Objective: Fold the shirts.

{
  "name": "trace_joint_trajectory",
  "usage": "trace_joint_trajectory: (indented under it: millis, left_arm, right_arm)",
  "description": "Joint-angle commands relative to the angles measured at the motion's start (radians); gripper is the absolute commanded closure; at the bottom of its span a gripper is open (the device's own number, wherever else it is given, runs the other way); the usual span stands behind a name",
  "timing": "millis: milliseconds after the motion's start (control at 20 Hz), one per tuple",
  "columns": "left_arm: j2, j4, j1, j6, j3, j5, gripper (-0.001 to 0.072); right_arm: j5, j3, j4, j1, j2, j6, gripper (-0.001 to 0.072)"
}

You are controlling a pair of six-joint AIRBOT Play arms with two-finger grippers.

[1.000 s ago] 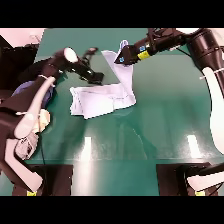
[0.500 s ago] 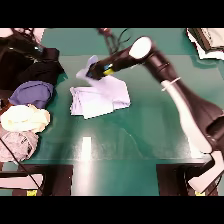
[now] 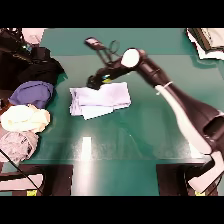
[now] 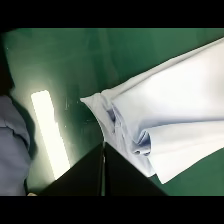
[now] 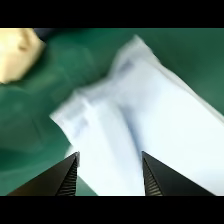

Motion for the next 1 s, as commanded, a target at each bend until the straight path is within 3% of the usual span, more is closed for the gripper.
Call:
trace_joint_trajectory:
  millis: [0, 50, 100, 450, 900, 950]
  left_arm:
    - [0.001, -0.039, 0.001, 0.003, -0.008, -0.012, 0.0676]
    - [0.0, -0.064, 0.001, 0.004, -0.021, -0.01, 0.0677]
    - [-0.001, -0.082, 0.001, 0.004, -0.037, -0.006, 0.0676]
    - [-0.001, -0.169, 0.001, 0.004, -0.188, 0.048, 0.0676]
    - [-0.001, -0.177, 0.001, 0.004, -0.23, 0.04, 0.0676]
    - [-0.001, -0.176, 0.001, 0.008, -0.23, 0.034, 0.0676]
  right_arm:
    - [0.116, -0.179, -0.039, -0.163, 0.104, 0.056, 0.0219]
    - [0.138, -0.219, -0.037, -0.216, 0.119, 0.063, 0.006]
    - [0.154, -0.256, -0.035, -0.271, 0.127, 0.088, 0.0001]
    - [0.146, -0.391, 0.224, -0.461, 0.047, 0.125, 0.0002]
    - [0.262, -0.106, 0.309, -0.324, -0.278, 0.16, 0.002]
    - [0.269, -0.086, 0.311, -0.309, -0.302, 0.16, 0.0053]
